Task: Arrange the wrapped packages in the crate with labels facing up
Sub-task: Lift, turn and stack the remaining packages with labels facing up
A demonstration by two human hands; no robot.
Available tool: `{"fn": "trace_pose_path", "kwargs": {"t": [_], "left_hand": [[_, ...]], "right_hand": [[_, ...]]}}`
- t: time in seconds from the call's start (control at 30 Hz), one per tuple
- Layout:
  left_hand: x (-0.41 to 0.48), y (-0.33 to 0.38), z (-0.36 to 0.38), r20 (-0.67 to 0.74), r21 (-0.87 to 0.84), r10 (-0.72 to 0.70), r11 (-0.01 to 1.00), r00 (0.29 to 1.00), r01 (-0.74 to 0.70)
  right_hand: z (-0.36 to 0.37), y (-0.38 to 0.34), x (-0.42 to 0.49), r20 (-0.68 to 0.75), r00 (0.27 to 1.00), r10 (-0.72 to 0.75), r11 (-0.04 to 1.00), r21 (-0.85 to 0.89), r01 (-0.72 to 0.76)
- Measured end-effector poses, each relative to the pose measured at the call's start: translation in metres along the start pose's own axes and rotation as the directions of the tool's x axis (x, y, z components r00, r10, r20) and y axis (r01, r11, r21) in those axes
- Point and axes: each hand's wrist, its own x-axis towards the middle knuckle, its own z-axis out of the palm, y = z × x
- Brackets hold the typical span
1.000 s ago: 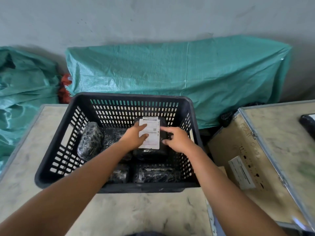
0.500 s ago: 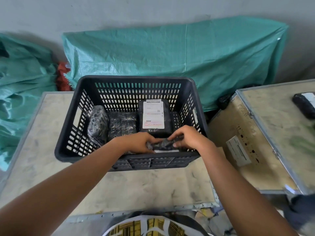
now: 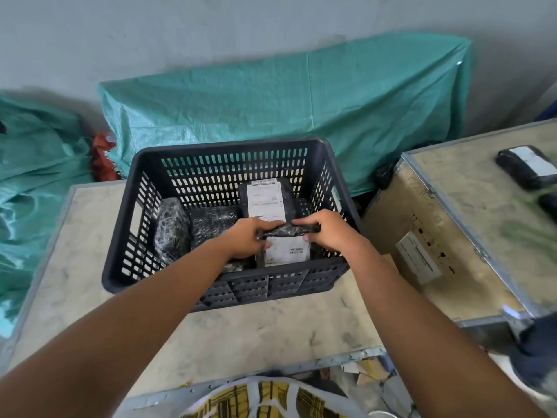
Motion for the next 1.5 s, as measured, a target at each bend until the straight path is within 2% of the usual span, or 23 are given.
{"fn": "trace_pose_path", "kwargs": {"t": [0.13, 0.3, 0.47, 0.6, 0.77, 0.87, 0.93, 1.0, 1.17, 1.27, 1.43, 1.5], "left_hand": [[-0.011, 0.006, -0.016, -0.119, -0.168, -0.041, 0.986, 0.992, 0.02], [-0.021, 0.026, -0.067, -0.146, -0.303, -0.058, 0.953, 0.988, 0.011], [-0.037, 0.046, -0.123, -0.165, -0.547, -0.095, 0.837, 0.982, -0.011], [-0.044, 0.058, -0.138, -0.195, -0.649, -0.1, 0.759, 0.976, -0.052], [-0.039, 0.072, -0.128, -0.47, -0.562, -0.088, 0.798, 0.878, -0.22], [-0.036, 0.066, -0.111, -0.545, -0.434, -0.032, 0.866, 0.838, -0.249], [-0.035, 0.062, -0.096, -0.457, -0.396, -0.014, 0.898, 0.889, -0.189], [-0.03, 0.059, -0.08, -0.324, -0.465, -0.049, 0.878, 0.945, -0.114], [-0.006, 0.042, -0.058, -0.255, -0.405, -0.1, 0.914, 0.962, -0.012], [0.011, 0.028, -0.05, -0.234, -0.43, -0.159, 0.902, 0.959, 0.044], [0.032, 0.0, -0.03, -0.229, -0.435, -0.249, 0.891, 0.941, 0.13], [0.045, -0.025, -0.015, -0.189, -0.432, -0.319, 0.876, 0.929, 0.213]], "right_hand": [[-0.002, -0.003, 0.0, -0.142, 0.985, -0.094, 0.984, 0.136, 0.114], [-0.008, -0.011, -0.011, -0.352, 0.916, -0.193, 0.882, 0.346, 0.319], [-0.016, -0.026, -0.025, -0.364, 0.896, -0.252, 0.753, 0.507, 0.418], [-0.032, -0.045, -0.025, -0.329, 0.89, -0.315, 0.791, 0.428, 0.438], [-0.05, -0.049, -0.016, -0.355, 0.887, -0.294, 0.769, 0.464, 0.44], [-0.054, -0.042, -0.007, -0.335, 0.908, -0.253, 0.703, 0.581, 0.41], [-0.053, -0.036, 0.001, -0.296, 0.93, -0.217, 0.677, 0.641, 0.362], [-0.048, -0.032, 0.01, -0.26, 0.949, -0.179, 0.647, 0.696, 0.313], [-0.036, -0.024, 0.034, -0.182, 0.981, -0.06, 0.648, 0.741, 0.177], [-0.029, -0.02, 0.054, -0.144, 0.988, -0.062, 0.713, 0.686, 0.145], [-0.01, -0.017, 0.083, -0.078, 0.995, -0.057, 0.867, 0.491, 0.088], [0.01, -0.011, 0.106, -0.026, 0.999, 0.021, 0.897, 0.442, -0.008]]}}
